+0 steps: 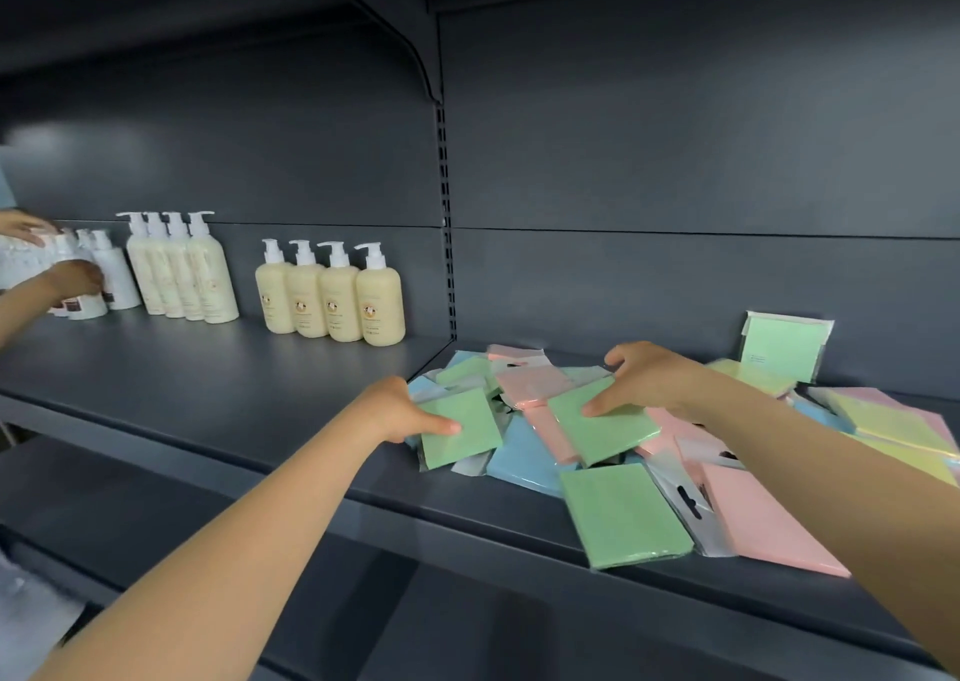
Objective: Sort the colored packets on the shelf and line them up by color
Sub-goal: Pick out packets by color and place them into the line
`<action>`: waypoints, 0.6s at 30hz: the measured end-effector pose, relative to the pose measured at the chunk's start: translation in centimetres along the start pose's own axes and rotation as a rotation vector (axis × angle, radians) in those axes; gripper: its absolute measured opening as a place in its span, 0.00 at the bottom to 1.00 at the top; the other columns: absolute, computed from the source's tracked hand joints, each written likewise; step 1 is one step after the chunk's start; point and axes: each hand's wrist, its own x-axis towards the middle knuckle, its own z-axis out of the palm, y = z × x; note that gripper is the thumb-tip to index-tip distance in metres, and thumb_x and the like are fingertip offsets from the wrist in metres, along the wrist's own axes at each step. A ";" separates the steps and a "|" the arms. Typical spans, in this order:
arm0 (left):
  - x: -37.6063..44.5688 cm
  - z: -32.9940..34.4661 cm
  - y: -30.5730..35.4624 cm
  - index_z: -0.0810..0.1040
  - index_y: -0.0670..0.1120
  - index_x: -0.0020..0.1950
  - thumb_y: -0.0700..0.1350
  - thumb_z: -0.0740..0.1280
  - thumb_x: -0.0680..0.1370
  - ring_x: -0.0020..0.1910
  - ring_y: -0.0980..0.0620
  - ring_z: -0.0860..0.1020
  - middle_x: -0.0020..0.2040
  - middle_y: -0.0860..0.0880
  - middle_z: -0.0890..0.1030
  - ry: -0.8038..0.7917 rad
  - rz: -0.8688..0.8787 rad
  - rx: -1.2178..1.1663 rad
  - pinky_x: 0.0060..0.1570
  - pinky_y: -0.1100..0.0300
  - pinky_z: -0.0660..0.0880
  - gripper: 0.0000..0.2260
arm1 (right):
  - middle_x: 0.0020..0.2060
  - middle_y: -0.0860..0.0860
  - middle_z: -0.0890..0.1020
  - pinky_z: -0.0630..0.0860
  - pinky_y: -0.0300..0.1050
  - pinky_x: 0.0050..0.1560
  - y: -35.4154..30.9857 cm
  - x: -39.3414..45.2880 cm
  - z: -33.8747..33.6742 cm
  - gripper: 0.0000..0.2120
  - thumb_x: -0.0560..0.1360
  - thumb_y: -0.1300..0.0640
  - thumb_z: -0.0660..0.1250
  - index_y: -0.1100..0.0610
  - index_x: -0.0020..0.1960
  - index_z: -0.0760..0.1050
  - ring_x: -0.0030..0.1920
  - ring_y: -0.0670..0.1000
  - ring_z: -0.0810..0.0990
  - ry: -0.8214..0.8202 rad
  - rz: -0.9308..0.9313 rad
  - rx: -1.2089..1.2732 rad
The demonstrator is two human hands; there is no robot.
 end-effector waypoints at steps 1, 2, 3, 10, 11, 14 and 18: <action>0.0 0.1 -0.2 0.72 0.44 0.44 0.57 0.76 0.65 0.45 0.51 0.79 0.42 0.49 0.76 0.005 -0.002 -0.025 0.44 0.60 0.76 0.22 | 0.65 0.57 0.72 0.70 0.45 0.62 0.1 -0.2 0.0 0.38 0.66 0.59 0.77 0.62 0.71 0.63 0.64 0.56 0.72 -0.013 0.011 0.083; 0.1 0.2 -0.4 0.73 0.42 0.49 0.56 0.77 0.65 0.50 0.50 0.80 0.45 0.48 0.77 0.013 -0.006 -0.057 0.50 0.58 0.78 0.24 | 0.66 0.57 0.71 0.69 0.44 0.63 0.3 -0.1 -0.1 0.40 0.66 0.63 0.76 0.61 0.73 0.60 0.64 0.56 0.71 -0.039 0.021 0.158; 0.0 0.3 -0.6 0.73 0.41 0.52 0.55 0.77 0.65 0.53 0.49 0.80 0.48 0.47 0.78 0.023 -0.012 -0.093 0.55 0.56 0.77 0.26 | 0.65 0.57 0.71 0.69 0.44 0.62 0.6 -0.1 -0.3 0.40 0.66 0.67 0.75 0.61 0.73 0.59 0.63 0.56 0.72 -0.053 0.028 0.221; -0.1 0.5 -0.4 0.68 0.42 0.52 0.45 0.78 0.66 0.48 0.49 0.76 0.47 0.47 0.76 0.043 -0.068 -0.277 0.58 0.53 0.76 0.24 | 0.44 0.57 0.83 0.80 0.40 0.46 1.5 -0.7 -0.7 0.16 0.67 0.74 0.70 0.67 0.55 0.78 0.45 0.55 0.82 -0.044 0.024 0.454; 0.0 0.5 -0.4 0.68 0.42 0.53 0.44 0.78 0.66 0.50 0.49 0.76 0.50 0.46 0.77 0.045 -0.077 -0.299 0.58 0.53 0.76 0.24 | 0.42 0.56 0.83 0.80 0.37 0.39 1.4 -1.0 -0.8 0.13 0.68 0.74 0.70 0.66 0.50 0.79 0.42 0.53 0.82 -0.053 0.024 0.480; -0.2 0.4 -0.5 0.69 0.40 0.55 0.38 0.77 0.66 0.55 0.46 0.78 0.55 0.44 0.78 0.040 -0.102 -0.399 0.53 0.55 0.77 0.23 | 0.43 0.57 0.83 0.78 0.34 0.32 1.5 -1.3 -0.9 0.11 0.67 0.74 0.71 0.65 0.48 0.79 0.39 0.52 0.82 -0.047 0.023 0.549; -1.6 -0.6 -0.8 0.69 0.31 0.65 0.29 0.71 0.70 0.56 0.41 0.79 0.59 0.36 0.78 0.003 -0.089 -0.691 0.43 0.54 0.77 0.24 | 0.50 0.61 0.83 0.79 0.38 0.40 2.1 -1.7 -1.3 0.17 0.66 0.74 0.71 0.70 0.54 0.78 0.45 0.54 0.82 -0.011 0.015 0.738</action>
